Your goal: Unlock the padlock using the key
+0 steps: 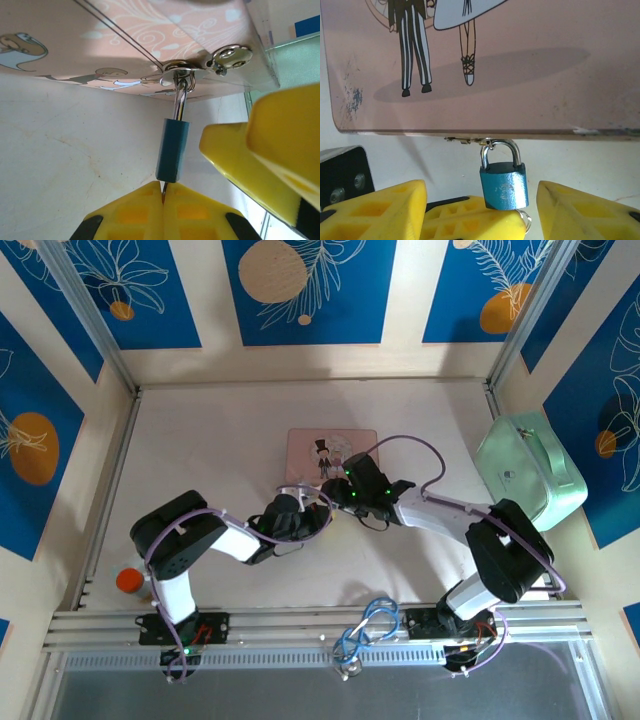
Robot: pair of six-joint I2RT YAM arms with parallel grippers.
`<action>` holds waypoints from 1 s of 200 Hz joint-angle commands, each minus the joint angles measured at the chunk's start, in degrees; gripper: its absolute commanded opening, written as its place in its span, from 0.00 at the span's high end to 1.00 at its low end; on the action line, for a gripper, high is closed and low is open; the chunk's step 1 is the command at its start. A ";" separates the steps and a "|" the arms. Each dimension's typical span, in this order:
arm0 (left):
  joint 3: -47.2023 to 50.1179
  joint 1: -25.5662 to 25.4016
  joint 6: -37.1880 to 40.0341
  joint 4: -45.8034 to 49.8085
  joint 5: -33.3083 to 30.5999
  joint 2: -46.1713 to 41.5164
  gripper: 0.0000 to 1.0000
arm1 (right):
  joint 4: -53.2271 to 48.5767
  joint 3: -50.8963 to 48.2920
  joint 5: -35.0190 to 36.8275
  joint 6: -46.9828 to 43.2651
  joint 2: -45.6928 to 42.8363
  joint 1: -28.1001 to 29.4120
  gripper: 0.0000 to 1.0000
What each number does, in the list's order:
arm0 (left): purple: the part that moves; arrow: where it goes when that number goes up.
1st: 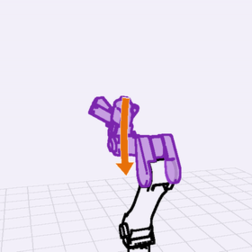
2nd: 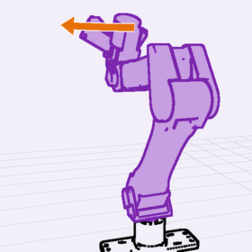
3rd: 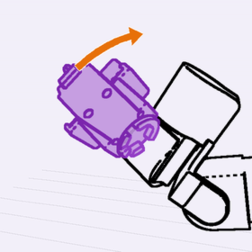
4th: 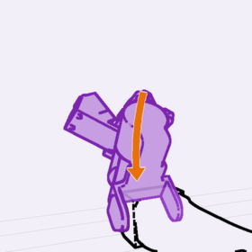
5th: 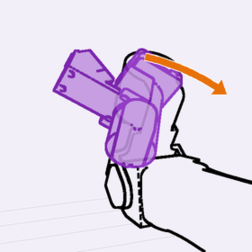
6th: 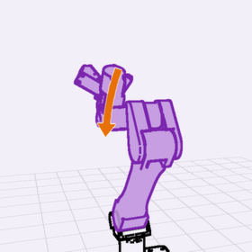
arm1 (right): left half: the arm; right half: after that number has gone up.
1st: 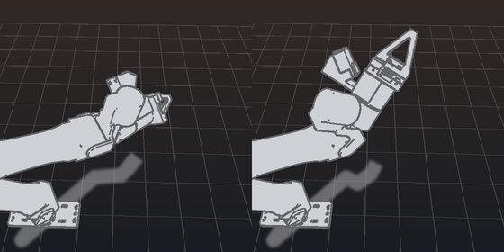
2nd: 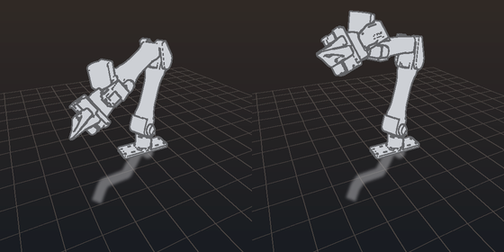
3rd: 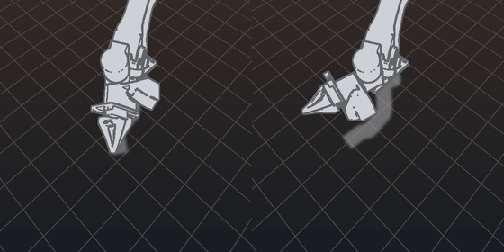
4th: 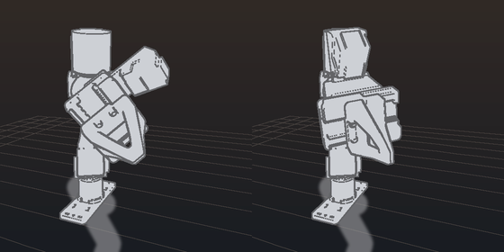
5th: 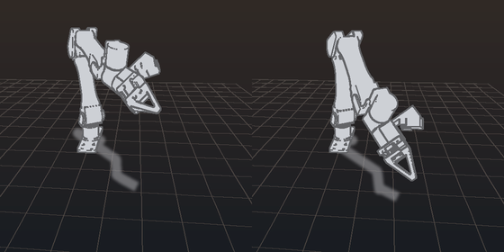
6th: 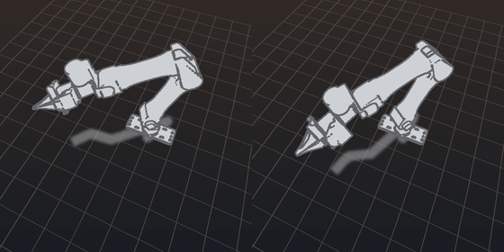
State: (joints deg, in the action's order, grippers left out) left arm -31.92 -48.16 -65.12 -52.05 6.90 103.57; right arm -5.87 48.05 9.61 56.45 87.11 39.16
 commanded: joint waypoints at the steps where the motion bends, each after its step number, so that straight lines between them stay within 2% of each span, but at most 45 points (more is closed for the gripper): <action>1: 0.83 0.45 -0.59 -1.69 1.17 -1.27 1.00 | -3.61 1.20 1.40 0.05 0.99 -0.72 0.40; 52: 0.45 0.48 -0.23 -1.63 1.06 -1.44 1.00 | -6.73 5.21 -0.60 -3.36 5.02 -0.71 0.39; 86: 0.38 0.52 0.15 -1.30 1.27 -1.40 1.00 | -8.10 7.15 0.86 -3.88 6.72 0.04 0.49; 112: 0.46 0.61 0.06 -1.43 1.37 -1.51 1.00 | -9.41 8.49 1.20 -4.29 7.80 0.19 0.52; 189: 0.59 0.92 0.16 -1.75 1.54 -1.79 1.00 | -11.44 10.22 1.12 -4.86 9.54 1.00 0.55; 200: 0.37 0.89 0.31 -1.50 1.63 -1.88 1.00 | -11.61 10.46 1.25 -4.94 9.74 1.17 0.58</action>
State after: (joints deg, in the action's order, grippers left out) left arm -31.53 -47.83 -65.54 -52.73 7.42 103.55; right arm -15.57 56.60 10.48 52.40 95.85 39.62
